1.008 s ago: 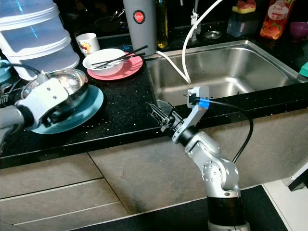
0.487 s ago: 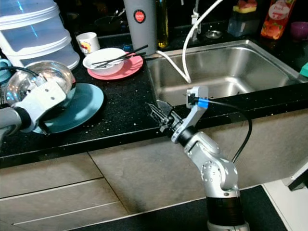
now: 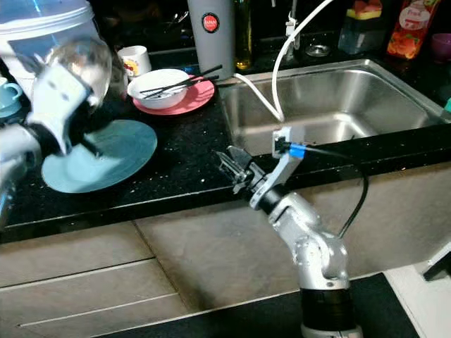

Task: Kitchen organization

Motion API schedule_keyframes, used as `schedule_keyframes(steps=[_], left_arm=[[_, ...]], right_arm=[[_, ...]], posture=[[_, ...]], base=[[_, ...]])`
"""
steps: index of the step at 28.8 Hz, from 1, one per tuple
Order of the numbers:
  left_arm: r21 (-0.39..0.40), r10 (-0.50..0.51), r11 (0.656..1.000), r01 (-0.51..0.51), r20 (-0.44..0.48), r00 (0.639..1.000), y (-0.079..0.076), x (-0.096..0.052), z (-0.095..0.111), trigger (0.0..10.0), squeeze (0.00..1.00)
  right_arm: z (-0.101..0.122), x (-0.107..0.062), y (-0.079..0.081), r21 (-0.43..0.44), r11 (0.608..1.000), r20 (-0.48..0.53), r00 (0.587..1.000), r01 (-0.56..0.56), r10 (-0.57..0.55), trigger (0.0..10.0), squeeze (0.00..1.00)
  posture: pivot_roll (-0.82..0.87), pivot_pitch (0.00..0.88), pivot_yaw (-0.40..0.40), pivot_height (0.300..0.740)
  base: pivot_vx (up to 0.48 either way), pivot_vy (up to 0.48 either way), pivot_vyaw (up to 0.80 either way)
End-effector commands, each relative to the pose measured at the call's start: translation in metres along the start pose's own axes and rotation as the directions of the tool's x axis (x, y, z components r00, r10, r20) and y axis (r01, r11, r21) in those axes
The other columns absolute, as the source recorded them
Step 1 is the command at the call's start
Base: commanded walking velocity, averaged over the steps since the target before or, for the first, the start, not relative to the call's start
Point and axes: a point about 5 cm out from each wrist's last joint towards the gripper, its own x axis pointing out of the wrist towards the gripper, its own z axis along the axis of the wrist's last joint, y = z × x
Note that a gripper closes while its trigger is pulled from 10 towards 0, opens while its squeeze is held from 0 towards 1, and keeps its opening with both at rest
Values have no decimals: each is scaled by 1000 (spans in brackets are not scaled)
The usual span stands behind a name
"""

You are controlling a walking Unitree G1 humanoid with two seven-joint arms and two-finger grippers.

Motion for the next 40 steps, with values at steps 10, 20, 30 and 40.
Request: schedule_keyframes(steps=[10, 20, 30, 40], left_arm=[[-110, 11, 994, 5, 139, 990, -5, 6, 21, 10000, 0], [-71, -47, 996, 54, 99, 994, -16, 14, 12, 10000, 0], [-24, -206, 977, 210, 127, 970, -36, 31, 14, 10000, 0], [23, -292, 956, 292, 145, 945, -50, 46, 14, 10000, 0]], right_arm=[[4, -3, -6, 95, 995, 70, 997, 9, -16, 10000, 0], [6, -4, -10, 86, 995, 92, 994, 51, -59, 10000, 0], [6, -4, -10, 42, 996, 71, 994, 76, -79, 10000, 0], [5, -5, -10, 20, 996, 64, 994, 86, -87, 10000, 0]], posture=[[46, 0, 82, 740], [39, 0, 87, 740], [16, 0, 95, 740], [7, 0, 94, 740]], base=[[0, 0, -800], [0, 0, -707], [0, 0, -480], [0, 0, -720]])
